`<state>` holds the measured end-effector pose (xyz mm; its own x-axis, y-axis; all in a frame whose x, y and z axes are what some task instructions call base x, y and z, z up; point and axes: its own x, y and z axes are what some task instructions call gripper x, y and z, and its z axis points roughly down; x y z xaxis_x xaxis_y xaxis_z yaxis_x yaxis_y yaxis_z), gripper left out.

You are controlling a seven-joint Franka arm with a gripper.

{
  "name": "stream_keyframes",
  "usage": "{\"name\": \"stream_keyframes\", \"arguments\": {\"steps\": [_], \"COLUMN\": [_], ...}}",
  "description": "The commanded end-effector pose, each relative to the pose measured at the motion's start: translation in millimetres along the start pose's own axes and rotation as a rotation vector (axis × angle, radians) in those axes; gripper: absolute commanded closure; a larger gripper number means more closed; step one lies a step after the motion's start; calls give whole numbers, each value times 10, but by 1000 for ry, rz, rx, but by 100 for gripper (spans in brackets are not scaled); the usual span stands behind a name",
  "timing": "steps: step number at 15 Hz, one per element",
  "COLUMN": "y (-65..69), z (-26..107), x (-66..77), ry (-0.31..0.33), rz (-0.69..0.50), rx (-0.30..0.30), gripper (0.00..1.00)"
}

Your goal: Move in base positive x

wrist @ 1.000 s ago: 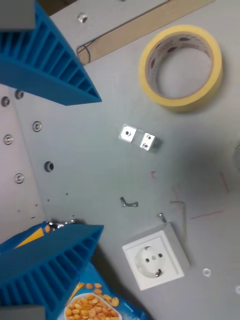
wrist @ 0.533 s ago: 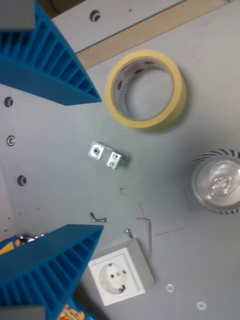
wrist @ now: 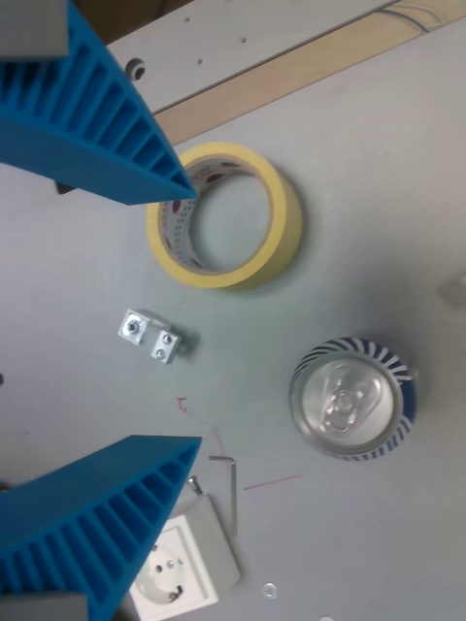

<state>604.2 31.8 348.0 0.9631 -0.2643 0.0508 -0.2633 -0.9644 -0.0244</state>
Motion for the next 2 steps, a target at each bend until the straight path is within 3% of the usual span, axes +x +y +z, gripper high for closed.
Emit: {"name": "stream_keyframes", "arguments": {"steps": [1, 2], "y": [-103, -128], "z": [-17, -8], "x": [188, 238], "ry": [-55, -55], "rz": [19, 19], "rx": [-30, -30], "gripper": [0, 0]}}
